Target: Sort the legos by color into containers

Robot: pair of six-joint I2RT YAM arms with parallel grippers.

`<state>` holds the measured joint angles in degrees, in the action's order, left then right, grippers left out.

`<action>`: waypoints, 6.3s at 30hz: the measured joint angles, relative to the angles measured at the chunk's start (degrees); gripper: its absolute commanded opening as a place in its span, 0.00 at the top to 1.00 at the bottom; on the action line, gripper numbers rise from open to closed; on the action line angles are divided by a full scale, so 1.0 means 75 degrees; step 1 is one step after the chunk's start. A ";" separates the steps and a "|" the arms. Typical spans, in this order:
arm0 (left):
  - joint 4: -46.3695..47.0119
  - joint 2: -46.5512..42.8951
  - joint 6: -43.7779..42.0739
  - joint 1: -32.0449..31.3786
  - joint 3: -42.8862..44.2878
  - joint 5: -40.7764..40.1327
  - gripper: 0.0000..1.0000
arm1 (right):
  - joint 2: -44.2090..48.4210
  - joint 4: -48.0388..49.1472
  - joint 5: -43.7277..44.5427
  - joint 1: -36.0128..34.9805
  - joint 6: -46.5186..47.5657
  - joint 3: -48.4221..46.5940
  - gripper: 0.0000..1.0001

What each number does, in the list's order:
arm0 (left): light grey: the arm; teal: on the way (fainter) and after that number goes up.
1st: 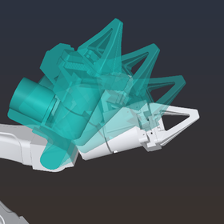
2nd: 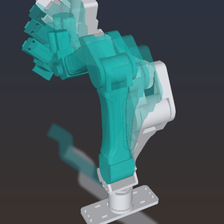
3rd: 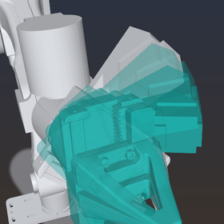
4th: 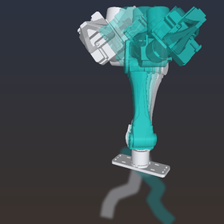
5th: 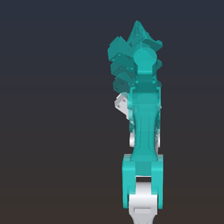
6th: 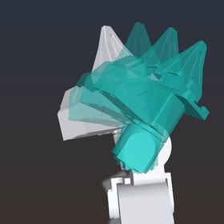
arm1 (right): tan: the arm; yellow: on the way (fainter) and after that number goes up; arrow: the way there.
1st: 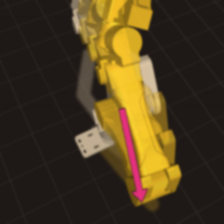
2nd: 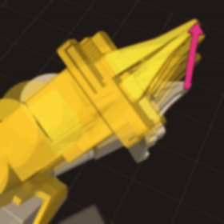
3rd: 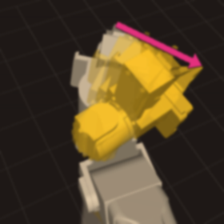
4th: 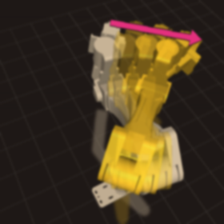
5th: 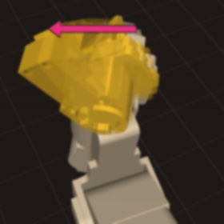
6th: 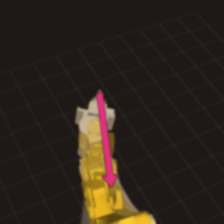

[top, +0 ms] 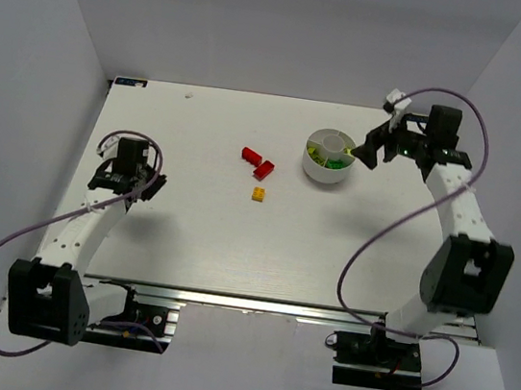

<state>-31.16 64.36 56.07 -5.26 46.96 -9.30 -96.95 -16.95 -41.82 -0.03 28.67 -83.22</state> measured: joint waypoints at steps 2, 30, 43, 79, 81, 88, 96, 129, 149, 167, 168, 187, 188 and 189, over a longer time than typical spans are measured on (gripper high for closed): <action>-0.0254 0.0522 -0.0154 0.0370 0.0154 -0.0003 0.47 | 0.1052 -0.0020 -0.0726 -0.0041 0.0793 0.0758 0.14; -0.1087 0.5100 -0.2460 0.1137 0.3657 -0.0848 0.02 | 0.2081 -0.1204 -0.2049 -0.1157 0.2200 0.2728 0.34; -0.1204 0.5942 -0.1501 0.1390 0.3704 -0.0775 0.04 | 0.2136 -0.1139 -0.2049 -0.1172 0.2002 0.2734 0.34; 0.5572 -0.0163 -0.3987 -0.1830 -0.1903 0.6140 0.79 | 0.0017 -0.0673 -0.1008 -0.2946 -0.5659 -0.0195 0.30; 0.5584 -0.0382 -0.4494 -0.2055 -0.2087 0.5907 0.79 | 0.0017 -0.0772 -0.1008 -0.3040 -0.5998 -0.0195 0.22; 0.5339 -0.0627 -0.6108 -0.2777 -0.2052 0.5164 0.80 | 0.0041 -0.0871 -0.0799 -0.3681 -0.6700 -0.0064 0.11; 0.4954 -0.0169 -0.6971 -0.3325 -0.1597 0.4366 0.79 | 0.0201 -0.0886 0.0163 -0.4686 -0.7172 0.0213 0.11; 0.5359 0.0143 -0.6779 -0.3832 -0.1524 0.3765 0.62 | -0.0236 -0.0915 0.1687 -0.5313 -0.7189 0.0122 0.80; 0.6353 -0.0600 -0.4465 -0.3864 -0.1816 0.3984 0.02 | -0.0236 -0.0688 -0.0979 -0.2358 -0.5100 0.0093 1.00; 1.3604 0.3579 0.2127 -0.3815 -0.1011 0.6566 0.23 | 0.0629 -0.2973 -0.4535 -0.1784 -0.0006 0.0219 1.00; 1.3714 0.3579 0.2194 -0.3815 -0.1011 0.6592 0.23 | 0.0629 -0.3022 -0.4567 -0.1784 0.0044 0.0219 1.00; 1.1191 0.2716 -0.0402 -0.3815 -0.0956 0.6636 0.30 | 0.0618 -0.3383 -0.5027 -0.1970 -0.0149 0.0221 1.00; 1.1083 0.2716 -0.0484 -0.3815 -0.0947 0.6621 0.31 | 0.0618 -0.3372 -0.5030 -0.1988 -0.0178 0.0219 1.00; 1.0998 0.2716 -0.0545 -0.3815 -0.0944 0.6610 0.31 | 0.0618 -0.3360 -0.5030 -0.2014 -0.0210 0.0221 1.00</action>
<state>51.33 84.73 51.99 -33.87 39.88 40.27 -92.31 -42.15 -79.55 -15.14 27.09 -81.56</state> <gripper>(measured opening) 0.698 0.427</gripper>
